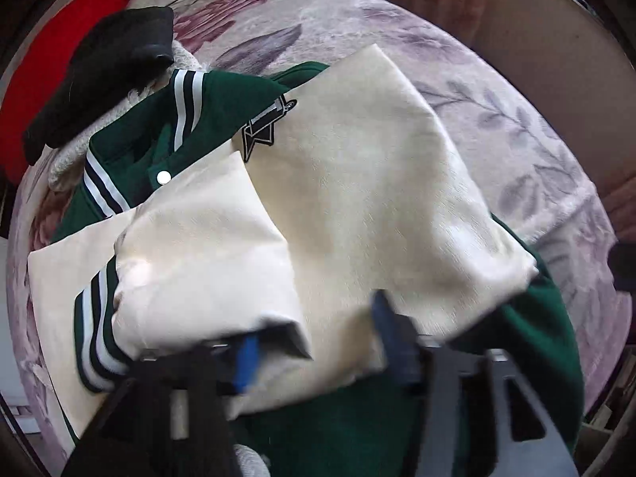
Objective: Fold large clothes
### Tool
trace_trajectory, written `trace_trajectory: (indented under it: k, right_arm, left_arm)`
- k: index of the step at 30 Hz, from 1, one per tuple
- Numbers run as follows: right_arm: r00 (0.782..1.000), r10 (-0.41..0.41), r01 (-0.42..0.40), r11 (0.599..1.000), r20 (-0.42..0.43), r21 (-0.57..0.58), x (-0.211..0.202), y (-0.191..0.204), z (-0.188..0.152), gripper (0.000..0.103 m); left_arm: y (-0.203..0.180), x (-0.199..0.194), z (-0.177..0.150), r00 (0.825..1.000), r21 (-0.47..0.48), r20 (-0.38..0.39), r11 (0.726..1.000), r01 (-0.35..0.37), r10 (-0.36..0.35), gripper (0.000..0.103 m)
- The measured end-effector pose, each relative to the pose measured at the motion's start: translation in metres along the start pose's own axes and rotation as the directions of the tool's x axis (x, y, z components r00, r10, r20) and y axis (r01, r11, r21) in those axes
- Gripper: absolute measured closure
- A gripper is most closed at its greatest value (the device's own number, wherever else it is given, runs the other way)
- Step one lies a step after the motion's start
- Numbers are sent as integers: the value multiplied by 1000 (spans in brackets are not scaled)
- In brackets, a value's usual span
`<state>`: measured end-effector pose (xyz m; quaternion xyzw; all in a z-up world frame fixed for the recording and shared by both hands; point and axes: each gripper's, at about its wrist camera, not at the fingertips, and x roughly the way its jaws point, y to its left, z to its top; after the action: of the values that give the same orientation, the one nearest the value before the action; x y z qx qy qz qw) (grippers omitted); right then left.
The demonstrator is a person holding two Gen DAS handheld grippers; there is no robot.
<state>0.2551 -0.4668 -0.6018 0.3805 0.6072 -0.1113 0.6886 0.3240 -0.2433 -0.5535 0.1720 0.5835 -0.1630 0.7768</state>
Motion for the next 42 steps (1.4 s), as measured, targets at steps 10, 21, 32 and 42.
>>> trace_trajectory:
  k: [10, 21, 32, 42]
  right_arm:
    - [1000, 9, -20, 886, -26, -464, -8, 158, -25, 13]
    - [946, -244, 255, 146, 215, -956, 165, 354, -158, 32]
    - [997, -25, 50, 942, 79, -331, 46, 193, 6, 51]
    - [989, 121, -117, 992, 79, -55, 19, 112, 48, 36]
  left_arm:
    - [109, -44, -125, 972, -396, -100, 888, -235, 212, 22]
    - [220, -27, -202, 924, -620, -288, 686, -381, 252, 22]
    - [263, -50, -158, 949, -650, -152, 696, -307, 276, 22]
    - [313, 26, -121, 952, -606, -200, 734, -306, 231, 17]
